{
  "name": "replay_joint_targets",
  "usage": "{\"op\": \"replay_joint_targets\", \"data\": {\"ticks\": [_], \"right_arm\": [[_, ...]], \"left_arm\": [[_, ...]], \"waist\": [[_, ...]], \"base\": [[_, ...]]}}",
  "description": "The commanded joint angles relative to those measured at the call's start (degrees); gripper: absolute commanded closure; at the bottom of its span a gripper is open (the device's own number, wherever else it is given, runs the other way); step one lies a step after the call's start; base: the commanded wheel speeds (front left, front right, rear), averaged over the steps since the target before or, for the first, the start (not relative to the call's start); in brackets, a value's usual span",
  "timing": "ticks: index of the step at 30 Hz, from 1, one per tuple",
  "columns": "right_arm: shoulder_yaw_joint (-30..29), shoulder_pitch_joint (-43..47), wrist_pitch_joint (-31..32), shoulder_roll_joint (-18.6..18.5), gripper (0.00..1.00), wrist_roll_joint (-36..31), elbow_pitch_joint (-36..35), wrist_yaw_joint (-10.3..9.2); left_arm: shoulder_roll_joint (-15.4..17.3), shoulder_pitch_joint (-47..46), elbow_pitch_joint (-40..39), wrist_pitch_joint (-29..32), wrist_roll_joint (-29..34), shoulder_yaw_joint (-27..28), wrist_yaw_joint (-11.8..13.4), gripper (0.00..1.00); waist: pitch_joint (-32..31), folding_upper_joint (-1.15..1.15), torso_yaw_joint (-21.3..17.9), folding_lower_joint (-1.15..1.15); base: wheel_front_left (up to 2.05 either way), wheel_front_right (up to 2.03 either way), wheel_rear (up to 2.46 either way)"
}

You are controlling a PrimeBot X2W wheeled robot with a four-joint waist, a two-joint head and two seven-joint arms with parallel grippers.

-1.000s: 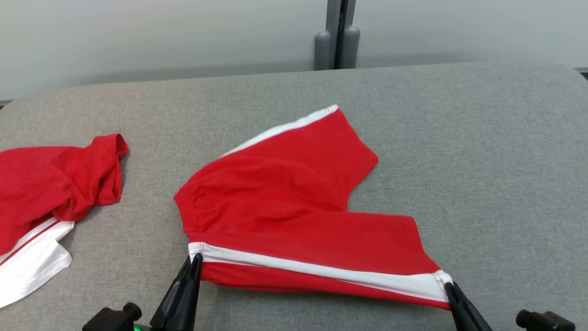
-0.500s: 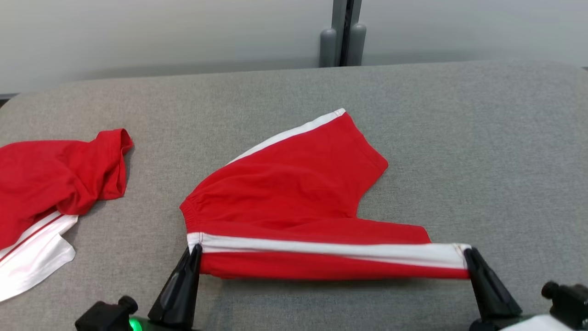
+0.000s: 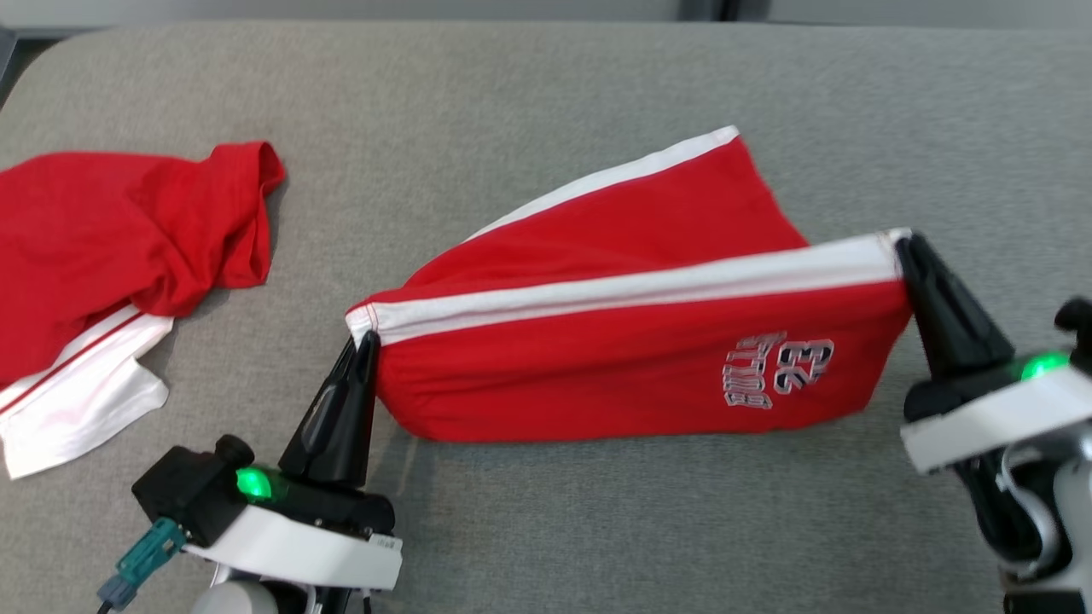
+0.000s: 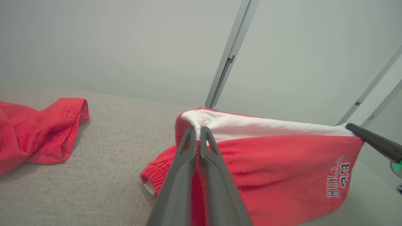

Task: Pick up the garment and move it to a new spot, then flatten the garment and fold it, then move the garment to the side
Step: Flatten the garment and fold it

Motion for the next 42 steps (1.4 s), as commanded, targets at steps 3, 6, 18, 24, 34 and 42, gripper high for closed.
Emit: {"op": "replay_joint_targets", "data": {"ticks": [3,6,18,24,34,42], "right_arm": [[1.59,-6.45,0.1,-2.97,1.0,0.73,3.03,-0.01],[3.39,-12.18,-0.18,-5.05,1.0,1.58,6.62,-0.01],[12.64,-29.73,-4.25,-9.35,1.0,5.47,23.22,-0.01],[18.4,-34.53,-7.44,-10.12,1.0,8.16,29.43,-0.01],[24.45,-36.09,-11.95,-10.39,0.0,12.74,33.81,-0.01],[22.31,-32.74,-14.6,-10.22,0.0,9.0,31.78,-0.01]], "left_arm": [[-0.67,-3.31,2.05,-0.63,-0.9,-0.45,-1.01,1.0],[-1.71,-6.01,4.05,-1.14,-1.24,-1.45,-2.05,1.0],[-3.91,-15.11,11.98,-3.76,-2.2,-4.65,-4.28,1.0],[-4.46,-16.9,14.9,-4.6,-2.68,-5.04,-4.75,1.0],[-4.68,-17.89,17.74,-5.1,-1.83,-5.06,-4.96,0.0],[-4.1,-14.85,15.99,-5.12,1.67,-1.19,-2.61,0.0]], "waist": [[4.74,0.0,3.92,0.0],[6.78,0.0,5.53,0.0],[12.48,0.0,9.2,0.0],[13.28,0.0,9.62,0.0],[12.21,0.0,8.92,0.0],[8.55,0.0,6.67,0.0]], "base": [[0.0,0.0,0.0],[0.0,0.0,0.0],[0.0,0.0,0.0],[0.0,0.0,0.0],[0.0,0.0,0.0],[0.0,0.0,0.0]]}}
